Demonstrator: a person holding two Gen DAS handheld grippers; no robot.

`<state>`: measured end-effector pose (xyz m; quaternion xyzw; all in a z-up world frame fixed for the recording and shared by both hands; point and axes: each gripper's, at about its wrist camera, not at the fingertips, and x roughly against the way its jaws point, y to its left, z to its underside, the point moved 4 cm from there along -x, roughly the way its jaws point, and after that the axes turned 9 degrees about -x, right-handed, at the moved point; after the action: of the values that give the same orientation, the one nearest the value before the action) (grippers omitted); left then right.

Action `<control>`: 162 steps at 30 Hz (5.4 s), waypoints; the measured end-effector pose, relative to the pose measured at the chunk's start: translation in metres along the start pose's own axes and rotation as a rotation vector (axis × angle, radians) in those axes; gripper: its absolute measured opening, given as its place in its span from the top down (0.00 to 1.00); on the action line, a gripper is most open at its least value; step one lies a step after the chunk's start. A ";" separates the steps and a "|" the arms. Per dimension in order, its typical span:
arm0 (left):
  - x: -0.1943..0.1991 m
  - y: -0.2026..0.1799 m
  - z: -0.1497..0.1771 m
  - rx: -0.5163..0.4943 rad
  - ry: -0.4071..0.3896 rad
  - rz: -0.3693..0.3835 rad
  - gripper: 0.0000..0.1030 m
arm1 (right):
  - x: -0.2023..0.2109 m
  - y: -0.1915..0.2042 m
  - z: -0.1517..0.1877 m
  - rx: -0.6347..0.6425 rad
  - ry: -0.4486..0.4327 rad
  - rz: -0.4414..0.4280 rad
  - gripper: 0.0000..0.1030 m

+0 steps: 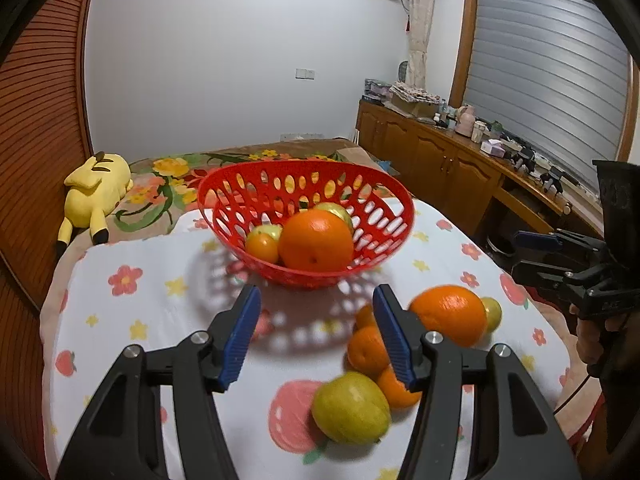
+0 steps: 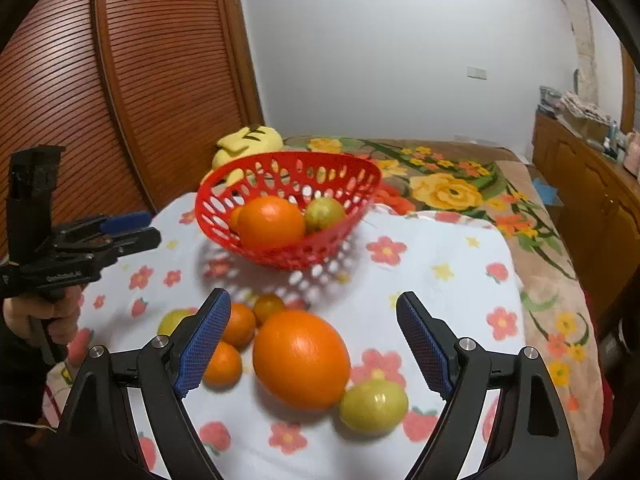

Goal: Organize fruits
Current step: 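Open both grippers to drop the fruits into the basket and withdraw, then move the left gripper to a yellow-green pomelo while the right gripper grasps a green apple, then grasp and lift the pomelo with the left gripper while the right gripper holds the green apple, then carry the pomelo and the green apple over the red basket with both grippers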

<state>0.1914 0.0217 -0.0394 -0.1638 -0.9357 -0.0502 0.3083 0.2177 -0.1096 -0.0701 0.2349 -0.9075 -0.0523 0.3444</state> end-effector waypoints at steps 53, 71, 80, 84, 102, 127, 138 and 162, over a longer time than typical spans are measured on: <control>-0.029 -0.037 0.073 0.034 0.148 0.039 0.41 | -0.032 -0.060 0.087 -0.097 0.098 0.075 0.45; -0.045 -0.034 0.081 0.044 0.192 0.040 0.40 | -0.014 -0.057 0.104 -0.075 0.073 0.125 0.45; -0.048 -0.032 0.082 0.055 0.189 0.049 0.38 | -0.025 -0.056 0.102 -0.071 0.090 0.113 0.44; -0.049 -0.032 0.081 0.057 0.189 0.051 0.38 | -0.026 -0.055 0.100 -0.066 0.088 0.113 0.42; -0.049 -0.031 0.082 0.055 0.171 0.063 0.40 | -0.023 -0.057 0.103 -0.085 0.066 0.096 0.44; -0.007 -0.018 0.054 0.068 0.054 0.032 0.41 | -0.020 -0.058 0.104 -0.076 0.077 0.110 0.44; 0.010 -0.022 0.034 0.049 0.000 0.025 0.41 | 0.005 -0.051 0.084 -0.053 0.018 0.104 0.44; 0.020 -0.014 -0.001 0.014 -0.074 0.023 0.41 | 0.015 -0.002 0.015 0.051 -0.061 0.029 0.44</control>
<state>0.1721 0.0135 -0.0266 -0.1742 -0.9449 -0.0340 0.2750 0.1986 -0.1193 -0.0731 0.2287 -0.9219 -0.0313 0.3111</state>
